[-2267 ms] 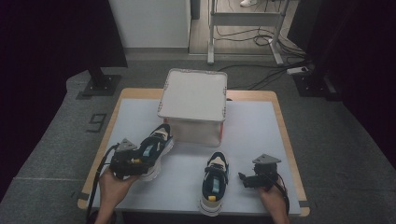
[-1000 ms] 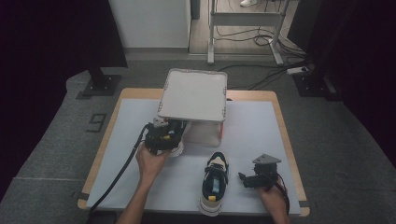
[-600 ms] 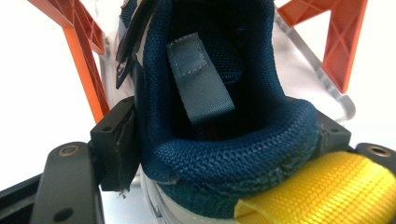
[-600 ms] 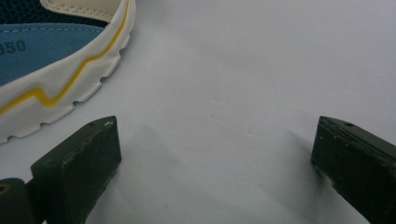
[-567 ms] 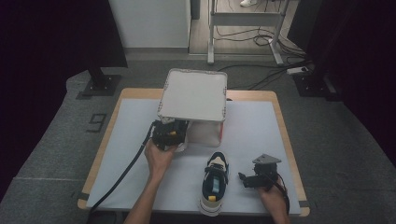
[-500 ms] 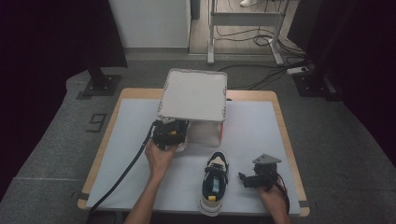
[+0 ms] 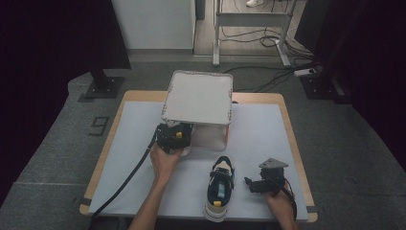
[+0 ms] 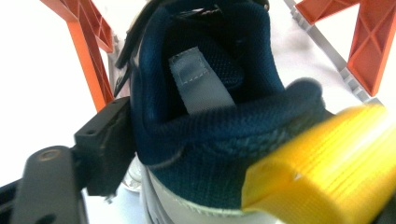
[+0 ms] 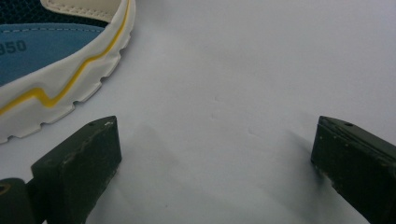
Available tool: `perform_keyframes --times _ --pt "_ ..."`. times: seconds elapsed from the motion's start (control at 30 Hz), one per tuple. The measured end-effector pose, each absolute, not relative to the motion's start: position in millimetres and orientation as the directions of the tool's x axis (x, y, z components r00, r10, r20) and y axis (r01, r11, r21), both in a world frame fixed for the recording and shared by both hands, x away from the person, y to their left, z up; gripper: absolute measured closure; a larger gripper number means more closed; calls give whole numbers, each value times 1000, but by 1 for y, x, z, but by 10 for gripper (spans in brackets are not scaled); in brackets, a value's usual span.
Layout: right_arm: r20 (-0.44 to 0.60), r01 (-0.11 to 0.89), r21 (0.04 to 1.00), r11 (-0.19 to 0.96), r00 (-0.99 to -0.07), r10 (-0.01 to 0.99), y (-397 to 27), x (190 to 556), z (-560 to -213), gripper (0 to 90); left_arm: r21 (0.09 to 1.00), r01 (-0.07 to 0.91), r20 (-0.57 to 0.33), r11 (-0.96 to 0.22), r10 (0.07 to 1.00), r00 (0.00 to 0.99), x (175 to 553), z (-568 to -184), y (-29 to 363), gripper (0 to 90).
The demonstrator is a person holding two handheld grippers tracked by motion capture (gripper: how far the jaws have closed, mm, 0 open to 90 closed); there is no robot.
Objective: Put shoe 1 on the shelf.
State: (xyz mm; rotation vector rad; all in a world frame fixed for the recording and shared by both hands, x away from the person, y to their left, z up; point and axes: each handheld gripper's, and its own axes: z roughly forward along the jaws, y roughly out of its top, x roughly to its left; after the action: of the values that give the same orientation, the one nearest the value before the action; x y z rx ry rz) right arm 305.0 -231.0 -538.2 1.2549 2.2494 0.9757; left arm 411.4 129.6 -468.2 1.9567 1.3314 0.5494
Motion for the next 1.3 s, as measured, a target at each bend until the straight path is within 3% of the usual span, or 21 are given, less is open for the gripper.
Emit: perform_keyframes --times 0.2,0.47,0.63,0.67,0.87,1.13,1.3 --pt "2 582 729 359 -526 850 -231 305 -538 9 738 629 -35 -245 916 399 407 -463 132 146" --pt "2 582 730 358 -526 851 -231 305 -538 11 761 595 -51 -259 890 453 381 -446 144 190" --pt "2 582 730 359 -527 850 -231 305 -538 11 766 582 -65 -271 869 491 356 -445 160 284" --pt "2 582 730 359 -527 850 -231 305 -538 11 764 581 -69 -279 861 504 348 -449 163 370" --pt "2 582 730 359 -527 850 -231 305 -538 10 764 575 -92 -293 833 546 337 -462 168 633" --pt "2 582 730 359 -527 850 -231 305 -538 11 775 575 -103 -263 844 526 356 -473 159 782" --pt "2 582 730 360 -527 850 -231 305 -538 10 771 583 -112 -257 846 521 366 -475 155 796"
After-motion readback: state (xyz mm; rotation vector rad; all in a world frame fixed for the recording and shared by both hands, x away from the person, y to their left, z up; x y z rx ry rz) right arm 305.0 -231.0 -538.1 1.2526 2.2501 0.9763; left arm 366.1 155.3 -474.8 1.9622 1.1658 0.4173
